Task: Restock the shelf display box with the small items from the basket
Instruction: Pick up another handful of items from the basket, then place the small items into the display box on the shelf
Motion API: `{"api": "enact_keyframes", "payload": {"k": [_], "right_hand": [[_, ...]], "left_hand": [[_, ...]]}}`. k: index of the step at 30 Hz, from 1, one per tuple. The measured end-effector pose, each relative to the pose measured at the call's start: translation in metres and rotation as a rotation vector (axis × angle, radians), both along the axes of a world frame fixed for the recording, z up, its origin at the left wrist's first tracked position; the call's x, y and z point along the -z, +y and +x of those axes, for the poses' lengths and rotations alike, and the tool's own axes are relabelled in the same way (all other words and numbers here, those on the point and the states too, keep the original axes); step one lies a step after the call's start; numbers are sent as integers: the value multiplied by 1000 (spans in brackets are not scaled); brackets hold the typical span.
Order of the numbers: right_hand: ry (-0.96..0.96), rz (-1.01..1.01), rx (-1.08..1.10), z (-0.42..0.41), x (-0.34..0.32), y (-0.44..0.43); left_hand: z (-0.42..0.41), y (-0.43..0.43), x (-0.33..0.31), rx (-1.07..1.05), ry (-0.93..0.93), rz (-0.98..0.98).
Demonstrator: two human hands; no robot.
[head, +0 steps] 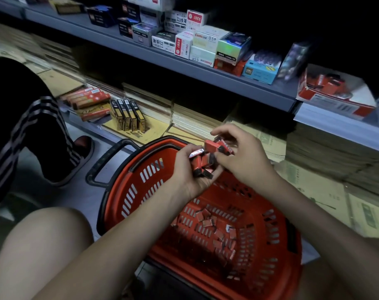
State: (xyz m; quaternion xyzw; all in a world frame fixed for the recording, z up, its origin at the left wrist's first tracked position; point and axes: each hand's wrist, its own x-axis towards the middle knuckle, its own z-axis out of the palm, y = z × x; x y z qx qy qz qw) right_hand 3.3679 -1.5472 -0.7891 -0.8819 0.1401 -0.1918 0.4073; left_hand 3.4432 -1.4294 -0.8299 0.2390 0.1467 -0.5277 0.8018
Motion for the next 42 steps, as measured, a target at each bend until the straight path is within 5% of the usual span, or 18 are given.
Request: {"api": "enact_keyframes", "payload": {"k": [15,21,24,29,35,42], "right_hand": [[-176,373,188,-41,-56,-25],[-189,-268,392,-75,-131,-117],[109,-523,484,-70,-163,-173],[643,-628,307,-37,-176,-228],[557,-820,331,-20,-170,-241],[293,-668,427,-49,-156,-246]], "left_hand": [[-21,-23,-45,23,-140,133],[-35,-71,-95,164,-216,1],[-44,-99,-127,200,-252,-56],[-50,-134,-158,95,-236,-8],[-52,-150,-154,96,-214,76],[-56,-150,-147,112,-193,130]]}}
